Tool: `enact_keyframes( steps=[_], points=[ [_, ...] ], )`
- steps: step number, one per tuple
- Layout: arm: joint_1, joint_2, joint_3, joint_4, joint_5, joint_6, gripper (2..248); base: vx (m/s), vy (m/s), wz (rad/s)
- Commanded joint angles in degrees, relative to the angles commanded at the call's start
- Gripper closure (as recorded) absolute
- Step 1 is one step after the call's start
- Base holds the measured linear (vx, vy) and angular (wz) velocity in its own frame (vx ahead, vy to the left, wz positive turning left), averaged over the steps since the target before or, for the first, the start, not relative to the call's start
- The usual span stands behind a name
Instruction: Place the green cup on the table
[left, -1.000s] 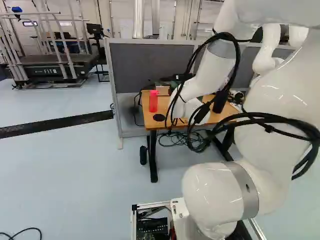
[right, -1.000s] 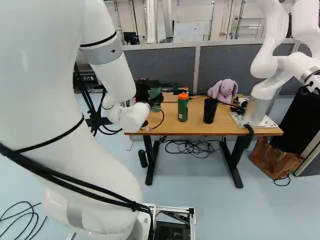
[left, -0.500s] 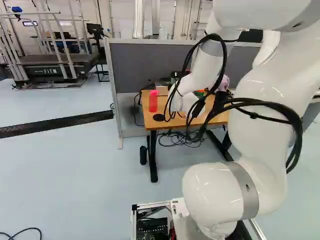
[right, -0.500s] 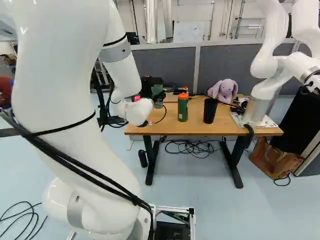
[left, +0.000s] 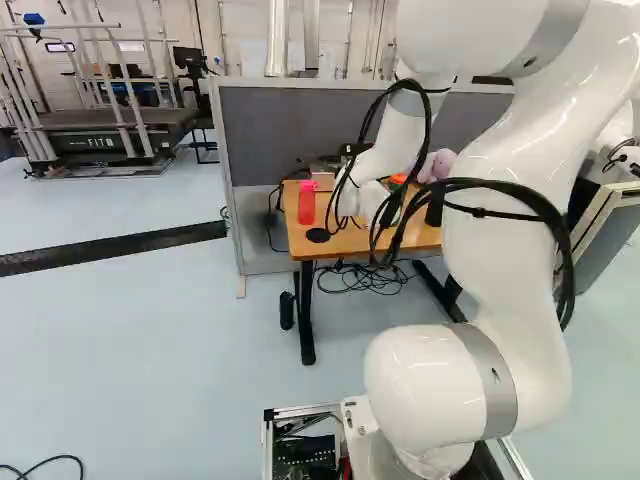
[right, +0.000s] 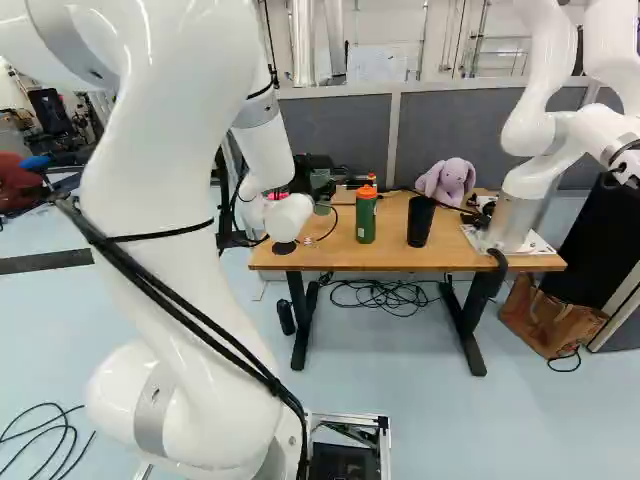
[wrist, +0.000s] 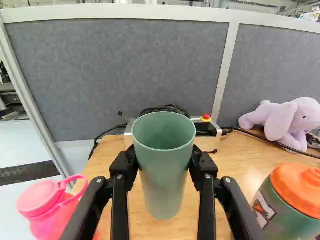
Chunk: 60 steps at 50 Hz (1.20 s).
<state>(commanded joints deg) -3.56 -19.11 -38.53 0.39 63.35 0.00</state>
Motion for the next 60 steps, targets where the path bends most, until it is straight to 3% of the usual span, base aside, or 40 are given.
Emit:
enact_keyframes(
  steps=[25, 60],
  points=[
    [-0.4, -9.6, -8.4, 0.0, 0.0, 0.0, 128, 0.0, 0.0, 0.0],
    [-0.5, -13.1, -9.7, 0.0, 0.0, 0.0, 128, 0.0, 0.0, 0.0]
  ],
)
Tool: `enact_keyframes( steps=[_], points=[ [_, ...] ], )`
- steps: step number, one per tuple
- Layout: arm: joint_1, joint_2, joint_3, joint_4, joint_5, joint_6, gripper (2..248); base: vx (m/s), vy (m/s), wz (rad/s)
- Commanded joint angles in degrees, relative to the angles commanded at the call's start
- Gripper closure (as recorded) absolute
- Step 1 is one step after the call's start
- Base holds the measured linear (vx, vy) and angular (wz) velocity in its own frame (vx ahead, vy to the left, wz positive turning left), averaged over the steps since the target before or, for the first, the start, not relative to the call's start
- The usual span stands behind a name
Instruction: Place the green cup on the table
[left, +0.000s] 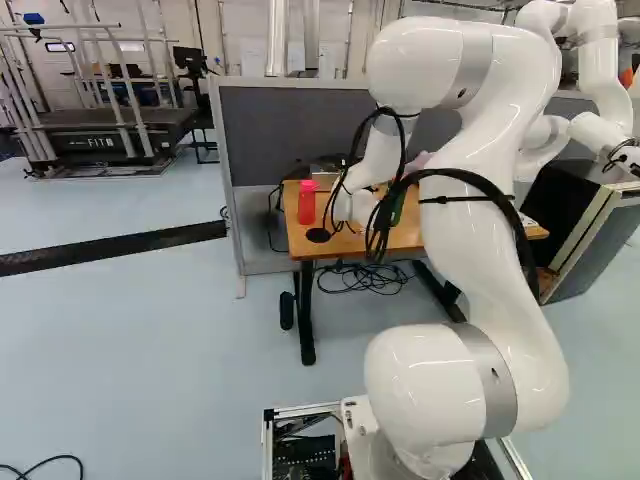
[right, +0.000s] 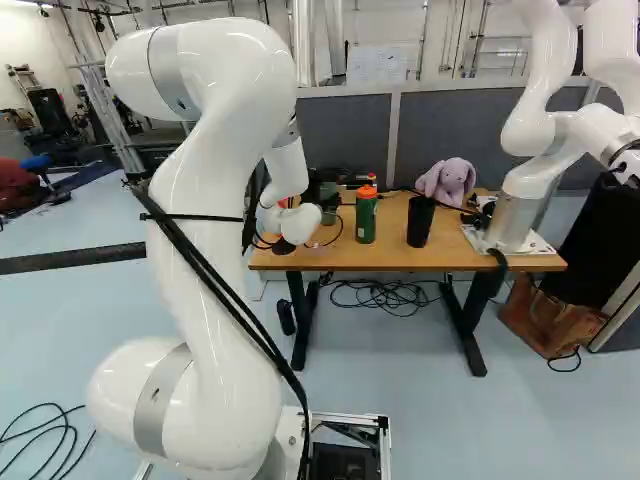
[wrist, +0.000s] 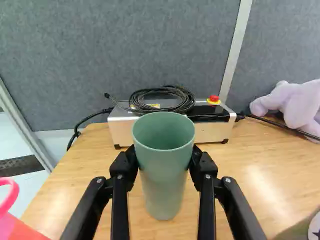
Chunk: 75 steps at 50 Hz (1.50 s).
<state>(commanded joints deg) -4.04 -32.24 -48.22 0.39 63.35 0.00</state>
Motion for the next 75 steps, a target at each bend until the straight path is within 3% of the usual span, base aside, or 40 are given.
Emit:
enact_keyframes(
  steps=[6, 7, 11, 12, 16, 17, 21, 22, 43, 75],
  points=[
    [0.0, 0.0, 0.0, 0.0, 0.0, 0.0, 125, 0.0, 0.0, 0.0],
    [0.0, 0.0, 0.0, 0.0, 0.0, 0.0, 96, 0.0, 0.0, 0.0],
    [0.0, 0.0, 0.0, 0.0, 0.0, 0.0, 96, 0.0, 0.0, 0.0],
    [0.0, 0.0, 0.0, 0.0, 0.0, 0.0, 63, 0.0, 0.0, 0.0],
    [0.0, 0.0, 0.0, 0.0, 0.0, 0.0, 63, 0.0, 0.0, 0.0],
    [0.0, 0.0, 0.0, 0.0, 0.0, 0.0, 28, 0.0, 0.0, 0.0],
    [0.0, 0.0, 0.0, 0.0, 0.0, 0.0, 28, 0.0, 0.0, 0.0],
    [0.0, 0.0, 0.0, 0.0, 0.0, 0.0, 3, 0.0, 0.0, 0.0],
    [0.0, 0.5, 0.3, 0.0, 0.0, 0.0, 3, 0.0, 0.0, 0.0],
    [1.3, 10.7, 8.9, 0.0, 0.0, 0.0, 3, 0.0, 0.0, 0.0]
  ],
)
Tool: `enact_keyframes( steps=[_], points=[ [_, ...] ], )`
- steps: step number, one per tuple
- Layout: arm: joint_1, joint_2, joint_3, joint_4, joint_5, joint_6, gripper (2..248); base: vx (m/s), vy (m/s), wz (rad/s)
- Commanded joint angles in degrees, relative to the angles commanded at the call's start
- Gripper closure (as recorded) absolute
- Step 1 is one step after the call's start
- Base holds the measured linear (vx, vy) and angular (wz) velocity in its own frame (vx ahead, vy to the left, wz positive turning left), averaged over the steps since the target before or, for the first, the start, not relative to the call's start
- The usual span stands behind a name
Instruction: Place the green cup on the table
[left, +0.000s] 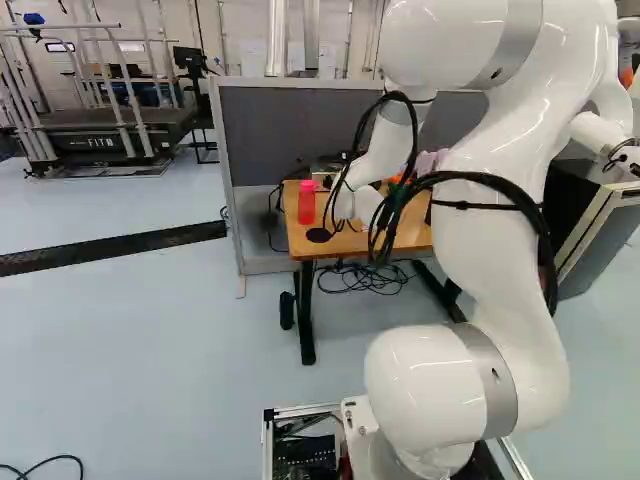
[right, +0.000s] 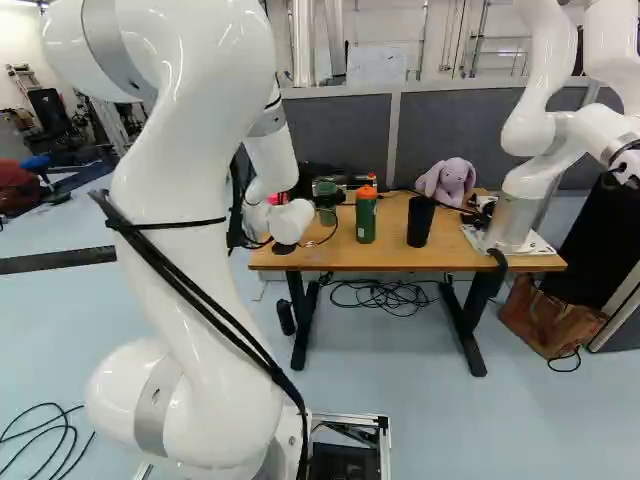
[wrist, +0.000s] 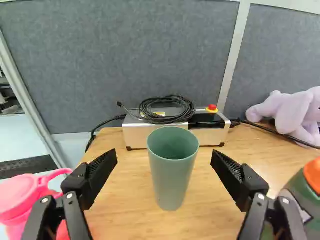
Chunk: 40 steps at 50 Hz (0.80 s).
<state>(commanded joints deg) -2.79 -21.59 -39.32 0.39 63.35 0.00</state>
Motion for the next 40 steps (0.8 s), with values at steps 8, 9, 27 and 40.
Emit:
enact_keyframes(
  steps=[8, 9, 27, 40],
  points=[
    [0.3, 2.7, 2.2, 0.0, 0.0, 0.0, 3, 0.0, 0.0, 0.0],
    [0.4, 3.1, 2.4, 0.0, 0.0, 0.0, 3, 0.0, 0.0, 0.0],
    [1.1, 9.0, 7.1, 0.0, 0.0, 0.0, 3, 0.0, 0.0, 0.0],
    [1.8, 11.9, 10.3, 0.0, 0.0, 0.0, 3, 0.0, 0.0, 0.0]
  ],
)
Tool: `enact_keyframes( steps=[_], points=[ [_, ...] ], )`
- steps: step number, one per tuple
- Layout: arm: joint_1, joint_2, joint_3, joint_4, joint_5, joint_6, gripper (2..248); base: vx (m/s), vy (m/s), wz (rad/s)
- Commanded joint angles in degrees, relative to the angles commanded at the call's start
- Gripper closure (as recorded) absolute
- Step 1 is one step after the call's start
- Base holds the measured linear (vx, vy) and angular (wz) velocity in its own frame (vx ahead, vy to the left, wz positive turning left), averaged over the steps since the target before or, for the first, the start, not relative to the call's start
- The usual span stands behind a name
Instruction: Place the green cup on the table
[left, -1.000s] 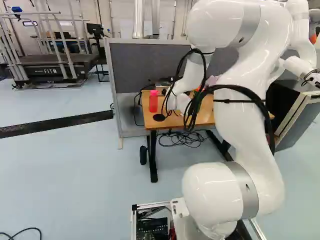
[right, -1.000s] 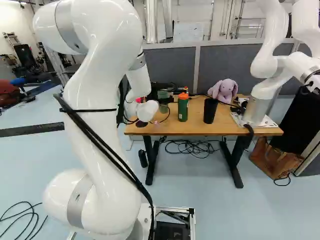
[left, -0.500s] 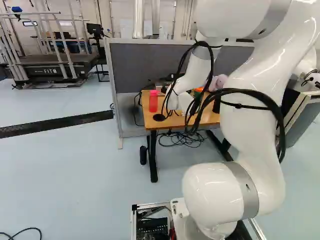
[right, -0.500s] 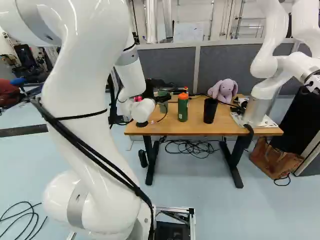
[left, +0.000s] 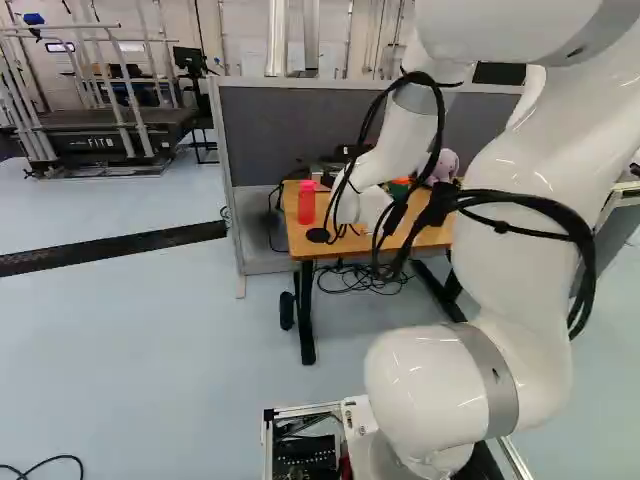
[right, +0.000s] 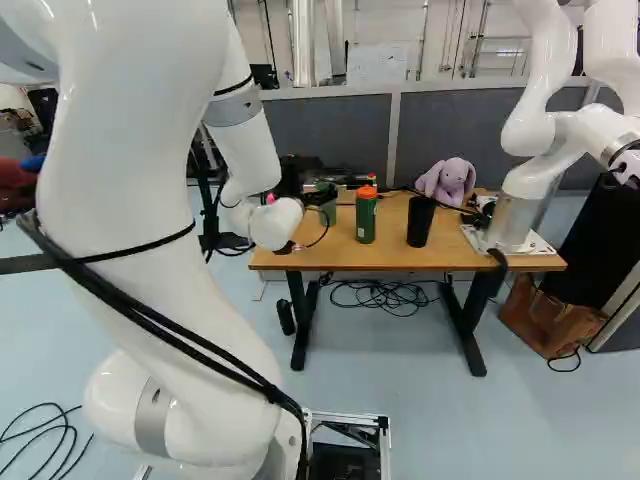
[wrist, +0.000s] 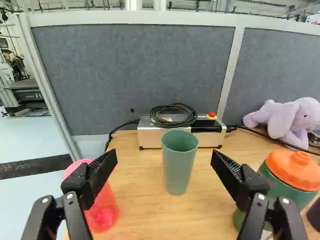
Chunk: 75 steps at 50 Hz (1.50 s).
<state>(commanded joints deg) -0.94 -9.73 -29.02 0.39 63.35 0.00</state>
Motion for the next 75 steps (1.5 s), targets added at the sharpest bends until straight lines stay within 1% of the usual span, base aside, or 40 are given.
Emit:
enact_keyframes(
  steps=[20, 30, 42, 53, 64, 75],
  points=[
    [1.8, 4.0, 4.4, 0.0, 0.0, 0.0, 3, 0.0, 0.0, 0.0],
    [2.2, 5.9, 6.4, 0.0, 0.0, 0.0, 3, 0.0, 0.0, 0.0],
    [2.2, 6.3, 6.7, 0.0, -0.2, 0.0, 3, 0.0, 0.0, 0.0],
    [2.1, 7.4, 7.7, 0.0, -1.0, 0.0, 3, 0.0, 0.0, 0.0],
    [2.0, 9.3, 9.4, -0.1, -2.3, 0.0, 3, 0.0, 0.0, 0.0],
    [1.8, 12.0, 11.9, -0.1, -4.1, 0.0, 3, 0.0, 0.0, 0.0]
  ],
)
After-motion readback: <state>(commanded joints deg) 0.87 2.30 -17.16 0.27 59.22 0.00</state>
